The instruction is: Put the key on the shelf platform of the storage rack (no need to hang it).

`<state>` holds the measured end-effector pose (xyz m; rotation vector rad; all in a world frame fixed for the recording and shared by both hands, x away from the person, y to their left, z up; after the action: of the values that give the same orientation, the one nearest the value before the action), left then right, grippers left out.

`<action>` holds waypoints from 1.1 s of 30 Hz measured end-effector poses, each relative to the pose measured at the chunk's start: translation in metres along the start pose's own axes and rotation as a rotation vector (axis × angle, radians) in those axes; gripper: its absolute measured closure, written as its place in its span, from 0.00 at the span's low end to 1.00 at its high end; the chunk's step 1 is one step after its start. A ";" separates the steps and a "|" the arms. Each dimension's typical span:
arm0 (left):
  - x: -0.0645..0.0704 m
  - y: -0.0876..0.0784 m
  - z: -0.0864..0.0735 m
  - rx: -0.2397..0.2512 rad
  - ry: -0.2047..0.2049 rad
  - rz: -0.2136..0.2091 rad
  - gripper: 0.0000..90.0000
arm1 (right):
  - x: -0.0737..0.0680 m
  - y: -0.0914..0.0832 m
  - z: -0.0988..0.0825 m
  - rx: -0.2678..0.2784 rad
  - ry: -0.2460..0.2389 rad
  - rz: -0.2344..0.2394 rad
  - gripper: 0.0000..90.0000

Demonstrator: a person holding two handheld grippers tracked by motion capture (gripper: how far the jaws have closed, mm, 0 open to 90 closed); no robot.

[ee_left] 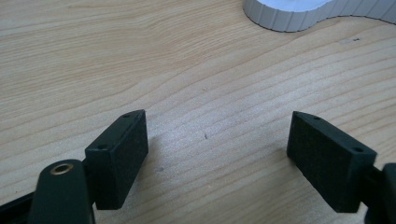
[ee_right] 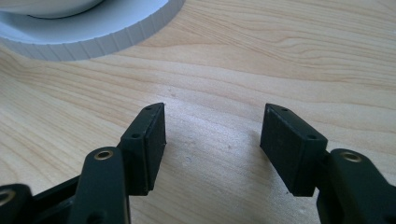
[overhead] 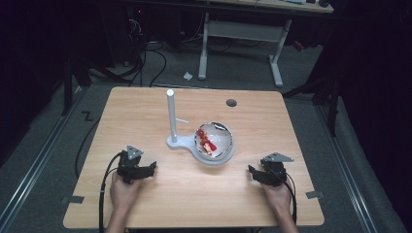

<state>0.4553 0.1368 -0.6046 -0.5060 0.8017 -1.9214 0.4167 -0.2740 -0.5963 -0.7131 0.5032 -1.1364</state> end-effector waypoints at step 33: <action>0.001 0.000 0.001 0.000 0.008 -0.013 0.24 | 0.010 0.004 -0.001 0.007 0.005 -0.040 0.35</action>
<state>0.4553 0.1355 -0.6044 -0.5046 0.8051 -1.9367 0.4224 -0.2824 -0.5997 -0.7170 0.4909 -1.1768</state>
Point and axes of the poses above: each handheld gripper's, and its own axes: y roughly forward along the jaws, z roughly out of its top, x roughly to its right, the point moved 10 cm from there along y, roughly forward along the jaws, and after that the axes turned 3 degrees about -x, right-handed, at the moved point
